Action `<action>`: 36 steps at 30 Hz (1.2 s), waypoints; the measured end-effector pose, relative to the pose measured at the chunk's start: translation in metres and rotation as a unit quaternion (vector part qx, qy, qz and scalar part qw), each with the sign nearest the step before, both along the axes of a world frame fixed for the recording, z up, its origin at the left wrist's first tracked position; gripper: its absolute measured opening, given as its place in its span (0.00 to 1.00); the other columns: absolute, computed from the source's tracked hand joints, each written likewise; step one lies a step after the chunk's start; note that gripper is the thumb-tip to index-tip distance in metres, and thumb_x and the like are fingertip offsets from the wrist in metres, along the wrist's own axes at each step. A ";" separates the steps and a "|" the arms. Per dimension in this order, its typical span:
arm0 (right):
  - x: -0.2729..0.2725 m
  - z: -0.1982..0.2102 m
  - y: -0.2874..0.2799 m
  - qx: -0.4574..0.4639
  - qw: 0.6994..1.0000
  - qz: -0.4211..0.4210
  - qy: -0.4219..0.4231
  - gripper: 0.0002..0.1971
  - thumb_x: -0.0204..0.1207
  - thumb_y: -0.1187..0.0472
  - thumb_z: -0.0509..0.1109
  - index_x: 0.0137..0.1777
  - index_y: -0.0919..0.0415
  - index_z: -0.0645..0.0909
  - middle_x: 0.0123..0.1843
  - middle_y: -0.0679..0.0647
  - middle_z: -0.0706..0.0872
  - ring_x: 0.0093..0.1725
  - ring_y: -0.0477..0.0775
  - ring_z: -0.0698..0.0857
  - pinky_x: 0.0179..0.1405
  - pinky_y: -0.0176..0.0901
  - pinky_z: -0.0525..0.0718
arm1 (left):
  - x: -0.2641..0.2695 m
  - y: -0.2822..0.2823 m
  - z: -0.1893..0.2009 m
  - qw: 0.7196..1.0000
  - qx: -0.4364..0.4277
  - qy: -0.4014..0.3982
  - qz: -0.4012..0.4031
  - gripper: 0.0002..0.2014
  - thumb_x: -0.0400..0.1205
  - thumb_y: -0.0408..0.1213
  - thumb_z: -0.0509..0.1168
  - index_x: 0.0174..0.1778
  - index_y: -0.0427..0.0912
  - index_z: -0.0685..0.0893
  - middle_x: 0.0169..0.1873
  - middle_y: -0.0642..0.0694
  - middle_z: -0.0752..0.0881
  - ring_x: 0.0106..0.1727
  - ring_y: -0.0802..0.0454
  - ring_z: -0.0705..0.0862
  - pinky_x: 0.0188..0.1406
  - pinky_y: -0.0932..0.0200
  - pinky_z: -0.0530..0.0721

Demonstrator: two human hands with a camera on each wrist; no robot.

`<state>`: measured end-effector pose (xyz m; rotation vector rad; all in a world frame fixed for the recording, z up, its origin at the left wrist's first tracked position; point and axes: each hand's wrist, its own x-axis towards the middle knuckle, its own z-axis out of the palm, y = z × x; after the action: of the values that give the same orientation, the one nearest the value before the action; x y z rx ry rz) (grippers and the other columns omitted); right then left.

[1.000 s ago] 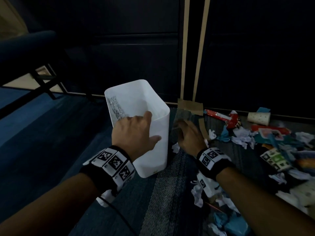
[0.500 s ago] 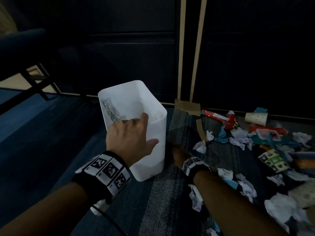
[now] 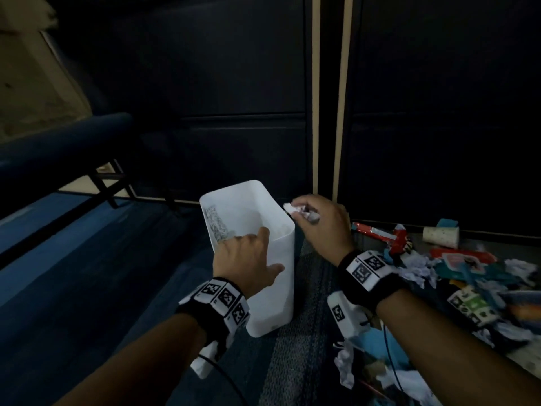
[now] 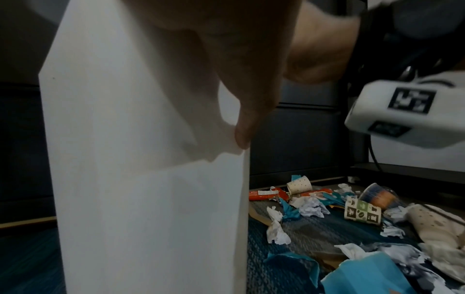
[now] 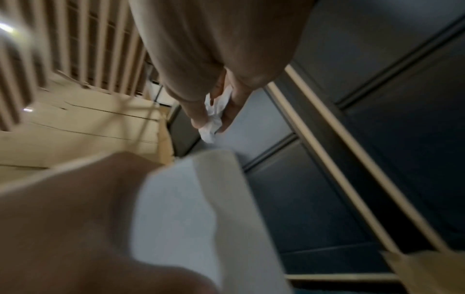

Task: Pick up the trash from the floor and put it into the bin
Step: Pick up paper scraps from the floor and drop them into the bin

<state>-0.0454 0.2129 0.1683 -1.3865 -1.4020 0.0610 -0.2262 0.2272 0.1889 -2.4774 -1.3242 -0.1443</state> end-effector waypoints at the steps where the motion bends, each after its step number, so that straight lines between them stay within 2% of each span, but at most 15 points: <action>1: -0.008 0.016 -0.001 0.023 1.000 0.012 0.000 0.08 0.74 0.67 0.76 0.52 0.59 0.86 0.50 0.49 0.88 0.47 0.43 0.85 0.46 0.26 0.82 | 0.000 0.000 0.000 1.000 -0.002 -0.001 -0.001 0.28 0.73 0.67 0.63 0.55 0.48 0.69 0.39 0.49 0.85 0.39 0.44 0.85 0.32 0.55 0.75; 4: -0.027 0.038 0.001 0.060 0.997 0.055 -0.018 0.08 0.73 0.67 0.76 0.52 0.61 0.86 0.49 0.50 0.88 0.48 0.45 0.86 0.48 0.31 0.83 | 0.000 0.000 0.000 1.000 0.001 -0.005 -0.006 0.27 0.73 0.67 0.63 0.54 0.48 0.69 0.39 0.48 0.85 0.39 0.43 0.85 0.31 0.55 0.74; 7: -0.042 0.039 0.009 0.009 0.995 0.098 -0.030 0.08 0.73 0.65 0.77 0.52 0.61 0.86 0.52 0.51 0.89 0.51 0.45 0.86 0.52 0.33 0.84 | 0.000 0.000 0.000 1.000 0.003 -0.007 -0.005 0.28 0.73 0.66 0.63 0.56 0.48 0.69 0.40 0.48 0.86 0.40 0.43 0.86 0.31 0.55 0.74; 9: -0.046 0.034 0.010 -0.022 0.993 0.113 -0.028 0.09 0.75 0.60 0.77 0.54 0.59 0.86 0.56 0.49 0.89 0.54 0.43 0.85 0.55 0.32 0.82 | -0.001 0.000 -0.001 1.000 0.004 -0.007 -0.005 0.29 0.73 0.66 0.63 0.60 0.48 0.69 0.41 0.48 0.86 0.41 0.44 0.86 0.32 0.55 0.75; 11: -0.040 0.028 0.006 -0.011 0.995 0.093 -0.015 0.10 0.77 0.57 0.74 0.56 0.58 0.86 0.56 0.48 0.89 0.54 0.40 0.85 0.55 0.30 0.81 | -0.004 0.001 -0.002 1.000 0.002 -0.008 -0.008 0.29 0.74 0.67 0.62 0.58 0.48 0.69 0.41 0.48 0.86 0.41 0.43 0.86 0.34 0.54 0.77; 13: -0.026 0.021 -0.003 0.006 0.998 0.054 -0.014 0.08 0.79 0.58 0.72 0.55 0.59 0.86 0.54 0.49 0.89 0.52 0.44 0.86 0.54 0.35 0.84 | -0.007 0.004 -0.004 1.000 0.002 -0.006 -0.012 0.28 0.74 0.68 0.61 0.56 0.48 0.69 0.42 0.47 0.87 0.42 0.42 0.86 0.34 0.54 0.77; 15: -0.006 0.007 -0.014 -0.006 1.000 0.023 -0.015 0.06 0.78 0.61 0.72 0.51 0.61 0.86 0.51 0.52 0.90 0.50 0.48 0.87 0.52 0.40 0.85 | -0.008 0.005 -0.006 1.000 0.002 -0.005 -0.009 0.29 0.74 0.68 0.61 0.59 0.49 0.69 0.44 0.46 0.87 0.44 0.41 0.86 0.34 0.54 0.75; 17: 0.017 -0.016 -0.026 -0.056 0.998 -0.007 -0.024 0.04 0.78 0.62 0.72 0.49 0.60 0.87 0.48 0.52 0.90 0.47 0.49 0.87 0.49 0.41 0.84 | -0.006 0.006 -0.007 1.000 0.008 -0.004 -0.010 0.31 0.73 0.69 0.61 0.61 0.49 0.68 0.47 0.45 0.87 0.46 0.40 0.86 0.35 0.53 0.74; 20: 0.048 -0.055 -0.041 -0.163 0.985 -0.020 -0.048 0.04 0.79 0.61 0.70 0.49 0.58 0.86 0.48 0.52 0.89 0.46 0.49 0.85 0.46 0.41 0.82 | -0.004 0.007 -0.009 1.000 0.024 -0.002 -0.015 0.31 0.73 0.70 0.61 0.58 0.48 0.69 0.43 0.45 0.87 0.42 0.40 0.86 0.35 0.54 0.76; 24: 0.066 -0.101 -0.056 -0.288 0.952 -0.039 -0.097 0.04 0.79 0.63 0.69 0.43 0.58 0.85 0.43 0.54 0.88 0.40 0.54 0.83 0.41 0.46 0.81 | -0.002 0.010 -0.011 0.999 0.034 -0.002 -0.022 0.32 0.72 0.71 0.60 0.58 0.47 0.71 0.39 0.44 0.87 0.38 0.40 0.86 0.32 0.55 0.75; 28: 0.067 -0.145 -0.065 -0.361 0.929 -0.050 -0.061 0.06 0.77 0.65 0.70 0.41 0.62 0.88 0.44 0.58 0.90 0.44 0.55 0.84 0.45 0.45 0.83 | -0.002 0.011 -0.014 0.999 0.043 -0.010 -0.024 0.33 0.71 0.71 0.60 0.57 0.46 0.71 0.38 0.43 0.87 0.37 0.38 0.86 0.30 0.56 0.72; 30: 0.064 -0.165 -0.065 -0.442 0.895 -0.032 -0.049 0.08 0.77 0.59 0.72 0.41 0.62 0.89 0.45 0.60 0.89 0.47 0.58 0.85 0.51 0.50 0.85 | -0.002 0.011 -0.015 0.998 0.045 -0.015 -0.028 0.33 0.71 0.71 0.60 0.57 0.46 0.71 0.37 0.43 0.87 0.37 0.38 0.85 0.30 0.56 0.70; 31: 0.062 -0.173 -0.065 -0.487 0.872 -0.014 -0.050 0.12 0.78 0.56 0.72 0.39 0.64 0.88 0.42 0.62 0.87 0.46 0.61 0.85 0.50 0.51 0.84 | -0.002 0.011 -0.016 0.998 0.046 -0.017 -0.030 0.33 0.71 0.71 0.61 0.56 0.45 0.72 0.36 0.44 0.87 0.36 0.38 0.85 0.29 0.56 0.69; 33: 0.053 -0.185 -0.066 -0.546 0.836 0.018 -0.053 0.18 0.82 0.53 0.67 0.36 0.66 0.80 0.35 0.66 0.79 0.42 0.66 0.83 0.44 0.52 0.79 | -0.002 0.012 -0.016 0.998 0.046 -0.021 -0.034 0.32 0.70 0.71 0.61 0.54 0.45 0.72 0.34 0.44 0.86 0.34 0.39 0.85 0.28 0.57 0.69; 36: 0.045 -0.192 -0.070 -0.585 0.806 -0.014 -0.090 0.15 0.86 0.50 0.61 0.51 0.64 0.76 0.41 0.64 0.78 0.46 0.65 0.82 0.38 0.49 0.77 | -0.002 0.013 -0.016 0.998 0.051 -0.018 -0.035 0.33 0.70 0.72 0.60 0.53 0.46 0.71 0.33 0.46 0.87 0.33 0.40 0.85 0.28 0.58 0.70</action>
<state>-0.0004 0.1432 -0.0240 -2.4558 -1.5348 0.9350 -0.2285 0.2403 0.1724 -2.4459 -1.2138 -0.2687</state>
